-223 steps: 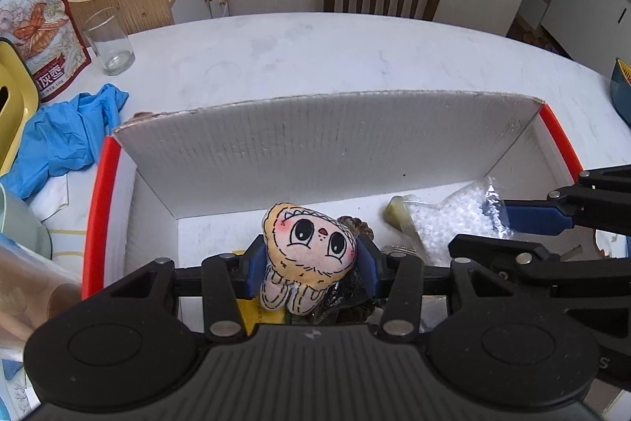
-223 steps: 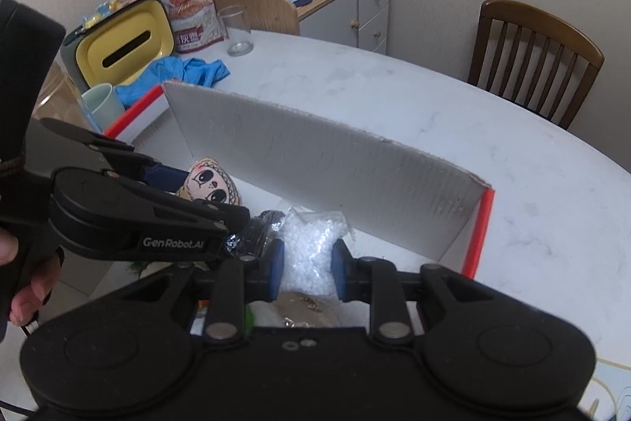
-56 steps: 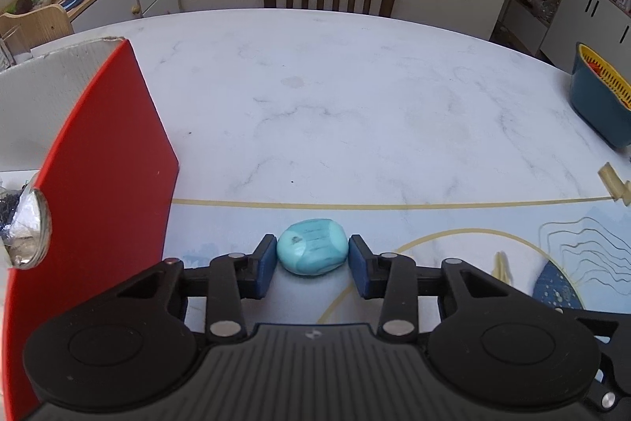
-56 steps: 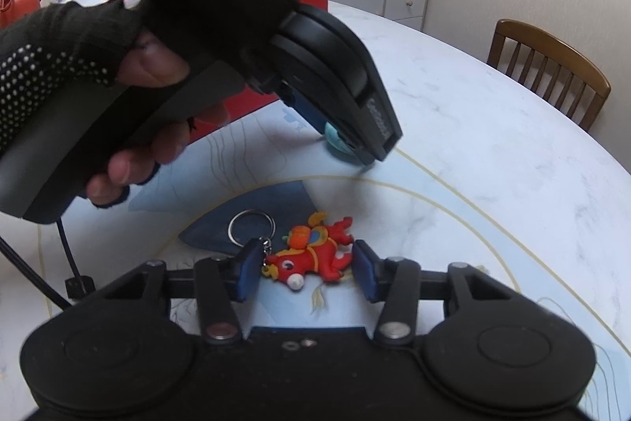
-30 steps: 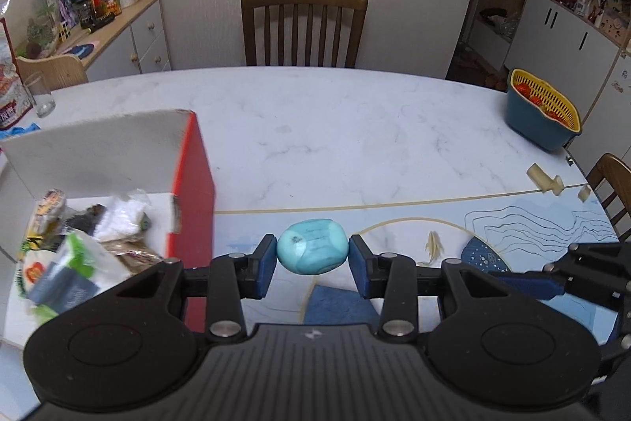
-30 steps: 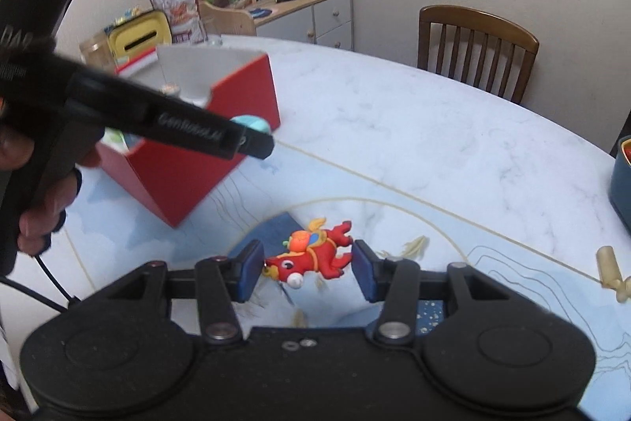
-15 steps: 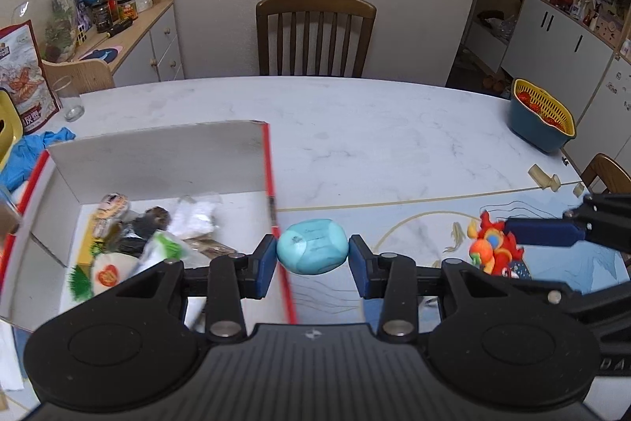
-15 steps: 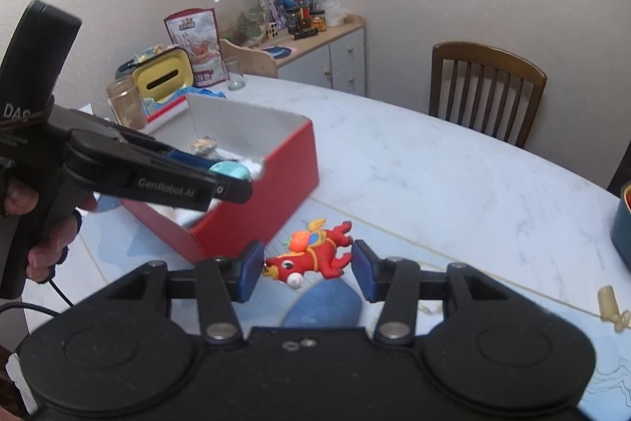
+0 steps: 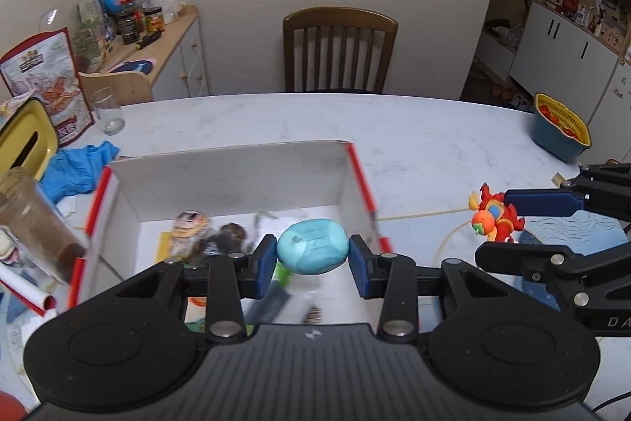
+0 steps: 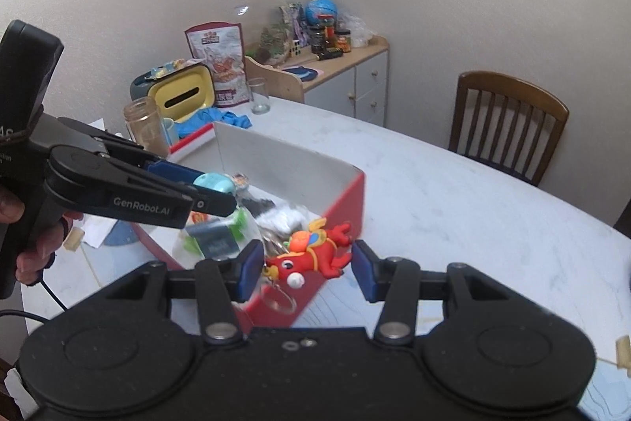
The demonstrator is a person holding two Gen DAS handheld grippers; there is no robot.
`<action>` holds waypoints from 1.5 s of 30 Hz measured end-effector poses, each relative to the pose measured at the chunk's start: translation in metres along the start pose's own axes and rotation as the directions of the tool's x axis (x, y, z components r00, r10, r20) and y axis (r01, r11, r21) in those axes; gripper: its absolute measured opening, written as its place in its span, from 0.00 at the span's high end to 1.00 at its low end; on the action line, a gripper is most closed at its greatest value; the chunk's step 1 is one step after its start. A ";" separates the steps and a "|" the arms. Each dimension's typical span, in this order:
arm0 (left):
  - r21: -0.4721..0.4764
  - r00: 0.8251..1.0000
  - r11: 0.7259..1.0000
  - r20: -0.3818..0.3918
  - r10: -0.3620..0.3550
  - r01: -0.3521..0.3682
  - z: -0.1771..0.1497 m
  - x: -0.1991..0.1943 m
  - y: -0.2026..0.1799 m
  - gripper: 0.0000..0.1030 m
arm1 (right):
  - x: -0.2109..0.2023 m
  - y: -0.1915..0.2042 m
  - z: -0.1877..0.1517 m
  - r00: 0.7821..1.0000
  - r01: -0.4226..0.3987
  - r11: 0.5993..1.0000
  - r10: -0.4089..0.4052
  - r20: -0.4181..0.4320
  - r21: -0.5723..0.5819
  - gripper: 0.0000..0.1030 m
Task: Organize objects
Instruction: 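Carry the soap bar and fish keychain with both tools over the red box, then lower both tools into the box and open them to release the soap and keychain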
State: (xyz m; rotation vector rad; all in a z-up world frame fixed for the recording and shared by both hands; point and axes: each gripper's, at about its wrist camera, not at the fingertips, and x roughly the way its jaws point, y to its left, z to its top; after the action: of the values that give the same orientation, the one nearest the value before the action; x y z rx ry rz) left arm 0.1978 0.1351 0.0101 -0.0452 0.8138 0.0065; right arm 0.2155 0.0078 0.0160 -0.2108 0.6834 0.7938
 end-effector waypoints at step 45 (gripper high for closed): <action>0.079 0.982 0.997 -0.186 0.022 -0.007 -0.001 0.120 0.100 0.62 | 0.180 0.046 0.031 0.981 0.074 0.991 -0.092 -0.172 -0.111 0.54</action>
State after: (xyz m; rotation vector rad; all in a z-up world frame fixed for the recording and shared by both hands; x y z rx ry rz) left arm 0.2772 0.2339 -0.0810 0.0347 1.0019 -0.0158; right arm 0.2876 0.1582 -0.0719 -0.4057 0.7957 0.7363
